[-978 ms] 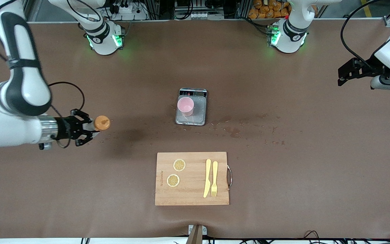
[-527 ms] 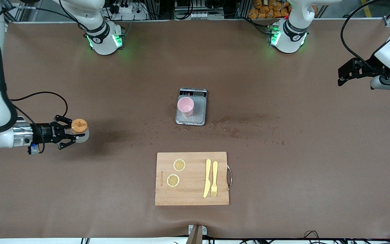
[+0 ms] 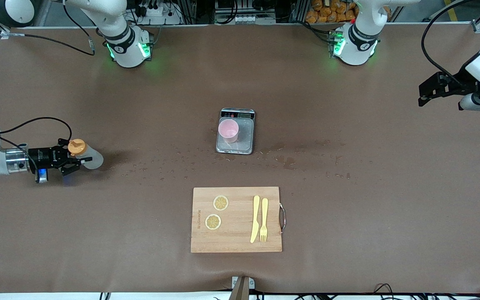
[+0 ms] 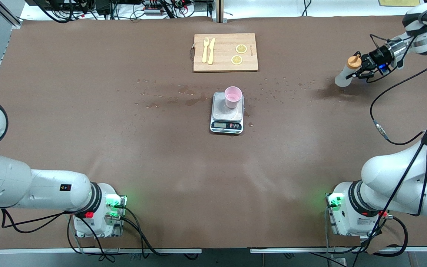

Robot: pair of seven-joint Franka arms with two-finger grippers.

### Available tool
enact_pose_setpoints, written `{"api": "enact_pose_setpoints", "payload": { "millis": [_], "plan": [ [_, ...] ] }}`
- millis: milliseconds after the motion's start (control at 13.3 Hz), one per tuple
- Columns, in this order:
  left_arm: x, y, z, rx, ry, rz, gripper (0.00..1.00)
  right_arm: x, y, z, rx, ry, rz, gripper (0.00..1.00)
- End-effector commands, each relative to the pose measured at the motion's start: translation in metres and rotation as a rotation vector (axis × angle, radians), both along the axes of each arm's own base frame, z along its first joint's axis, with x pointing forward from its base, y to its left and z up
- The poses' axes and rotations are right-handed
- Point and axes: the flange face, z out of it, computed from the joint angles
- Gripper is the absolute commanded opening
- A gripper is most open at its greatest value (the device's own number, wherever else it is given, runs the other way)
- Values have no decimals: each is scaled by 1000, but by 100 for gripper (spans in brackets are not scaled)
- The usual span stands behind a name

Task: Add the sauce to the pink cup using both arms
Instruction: 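Carry the sauce bottle back and set it on the table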

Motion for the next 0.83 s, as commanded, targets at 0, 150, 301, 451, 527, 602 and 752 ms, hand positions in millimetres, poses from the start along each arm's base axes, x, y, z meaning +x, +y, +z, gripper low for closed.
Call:
{"api": "enact_pose_setpoints", "payload": {
  "millis": [0, 150, 301, 451, 527, 602, 752],
  "plan": [
    [-2, 1, 2, -25, -10, 3, 100, -16, -16, -35, 125, -22, -17, 0],
    [-2, 1, 2, -25, -9, 3, 100, -24, -21, -51, 160, -20, -28, 0],
    [-3, 0, 3, -25, -10, 1, 100, -27, -23, -59, 165, -9, -37, 0],
    [-3, 1, 3, -25, -10, 3, 100, -31, -29, -67, 167, 6, -57, 99],
    [-3, 0, 2, -25, -9, 1, 100, -28, -29, -64, 160, 3, -52, 100],
    [-3, 0, 3, -25, -10, 1, 100, -23, -32, -59, 151, -13, -49, 100],
    [-3, -1, 4, -25, -12, 1, 100, -12, -47, -42, 118, -58, -43, 100]
  ]
}}
